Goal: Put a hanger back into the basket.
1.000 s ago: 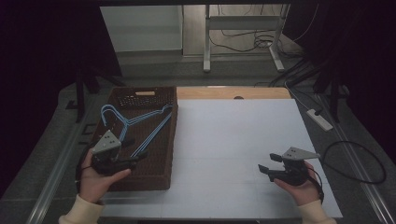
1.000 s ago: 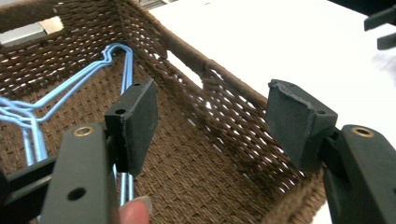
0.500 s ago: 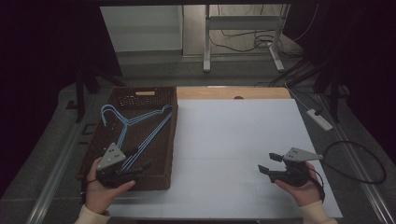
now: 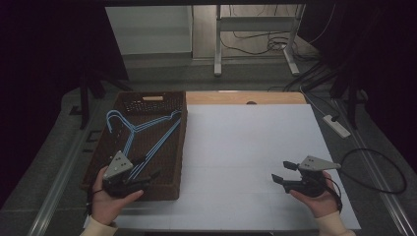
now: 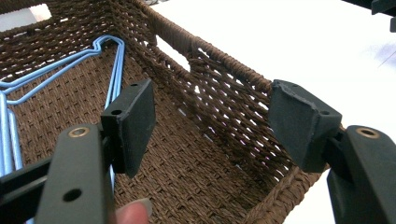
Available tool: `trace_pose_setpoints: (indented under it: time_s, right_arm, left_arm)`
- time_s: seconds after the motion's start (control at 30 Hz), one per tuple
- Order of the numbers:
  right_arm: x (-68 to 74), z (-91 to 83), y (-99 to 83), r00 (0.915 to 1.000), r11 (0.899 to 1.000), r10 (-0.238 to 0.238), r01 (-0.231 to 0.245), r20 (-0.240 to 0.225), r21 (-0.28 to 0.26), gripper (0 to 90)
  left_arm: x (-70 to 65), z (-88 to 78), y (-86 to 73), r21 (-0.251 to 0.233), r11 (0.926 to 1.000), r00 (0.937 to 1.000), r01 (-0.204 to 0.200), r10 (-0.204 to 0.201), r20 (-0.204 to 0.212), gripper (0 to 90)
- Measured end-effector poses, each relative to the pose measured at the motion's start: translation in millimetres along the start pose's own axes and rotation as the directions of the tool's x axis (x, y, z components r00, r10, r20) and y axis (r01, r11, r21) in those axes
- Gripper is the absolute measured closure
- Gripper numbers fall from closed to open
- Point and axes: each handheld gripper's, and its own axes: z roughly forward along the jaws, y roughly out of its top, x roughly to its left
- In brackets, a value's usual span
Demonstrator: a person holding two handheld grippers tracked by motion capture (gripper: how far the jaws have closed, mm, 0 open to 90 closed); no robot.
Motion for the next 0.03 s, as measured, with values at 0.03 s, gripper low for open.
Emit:
trace_pose_setpoints:
  time_s: [0.03]
  right_arm:
    - [0.0,0.1,0.0,1.0000,1.000,0.000,0.000,0.000,0.000,31.9]
  left_arm:
    - [-0.1,0.1,-0.1,0.000,1.0000,1.0000,0.000,0.000,-0.001,32.2]
